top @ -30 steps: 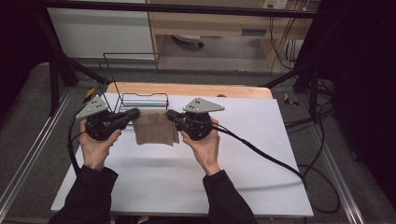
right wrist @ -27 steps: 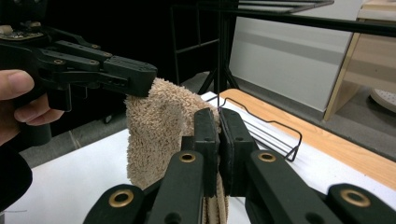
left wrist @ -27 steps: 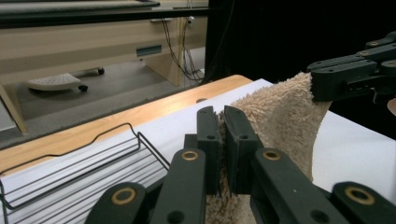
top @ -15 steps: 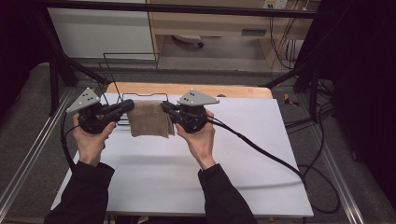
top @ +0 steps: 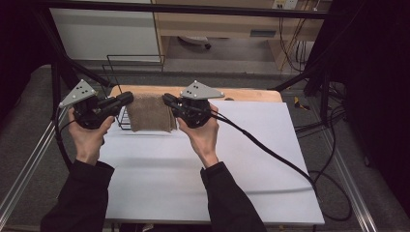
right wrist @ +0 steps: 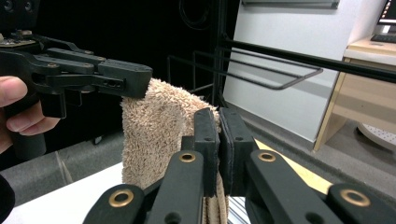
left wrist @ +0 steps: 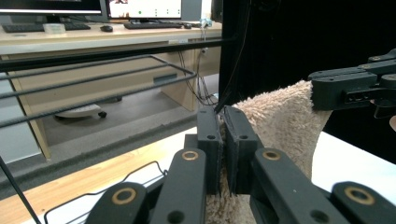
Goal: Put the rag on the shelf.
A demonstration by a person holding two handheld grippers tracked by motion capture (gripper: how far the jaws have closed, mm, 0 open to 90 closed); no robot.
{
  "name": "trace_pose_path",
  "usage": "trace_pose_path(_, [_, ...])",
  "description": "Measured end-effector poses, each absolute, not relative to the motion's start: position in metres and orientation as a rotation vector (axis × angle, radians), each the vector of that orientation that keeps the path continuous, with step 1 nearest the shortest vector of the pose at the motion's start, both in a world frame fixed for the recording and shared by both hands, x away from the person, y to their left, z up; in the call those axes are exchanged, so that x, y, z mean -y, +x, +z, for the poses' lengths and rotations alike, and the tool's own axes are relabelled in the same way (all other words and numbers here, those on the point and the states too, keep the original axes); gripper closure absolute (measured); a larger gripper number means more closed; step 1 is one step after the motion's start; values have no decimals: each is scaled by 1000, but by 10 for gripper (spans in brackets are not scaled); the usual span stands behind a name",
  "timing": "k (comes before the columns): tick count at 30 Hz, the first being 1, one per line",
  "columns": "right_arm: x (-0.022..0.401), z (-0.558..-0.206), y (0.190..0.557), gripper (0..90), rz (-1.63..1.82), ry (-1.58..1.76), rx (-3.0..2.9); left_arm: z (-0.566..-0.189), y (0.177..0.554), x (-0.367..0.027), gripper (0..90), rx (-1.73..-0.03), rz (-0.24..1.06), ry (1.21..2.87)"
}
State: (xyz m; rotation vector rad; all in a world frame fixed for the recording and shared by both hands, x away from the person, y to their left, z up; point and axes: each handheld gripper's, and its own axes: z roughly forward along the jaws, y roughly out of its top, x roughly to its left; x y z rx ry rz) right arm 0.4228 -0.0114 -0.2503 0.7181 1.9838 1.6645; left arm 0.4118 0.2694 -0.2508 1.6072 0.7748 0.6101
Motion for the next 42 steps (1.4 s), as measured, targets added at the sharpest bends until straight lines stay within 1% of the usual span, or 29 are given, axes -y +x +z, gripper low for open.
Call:
trace_pose_path(21, [-4,-223,438,867,1692,690,-1914,-224,423,-281,856,-769,674,1555])
trace_pose_path(27, [-10,-217,443,867,1695,676,-1899,-216,427,-285,856,-771,710,1550])
trace_pose_path(42, [-23,-197,454,867,1695,647,-1864,-198,437,-295,856,-771,736,1519])
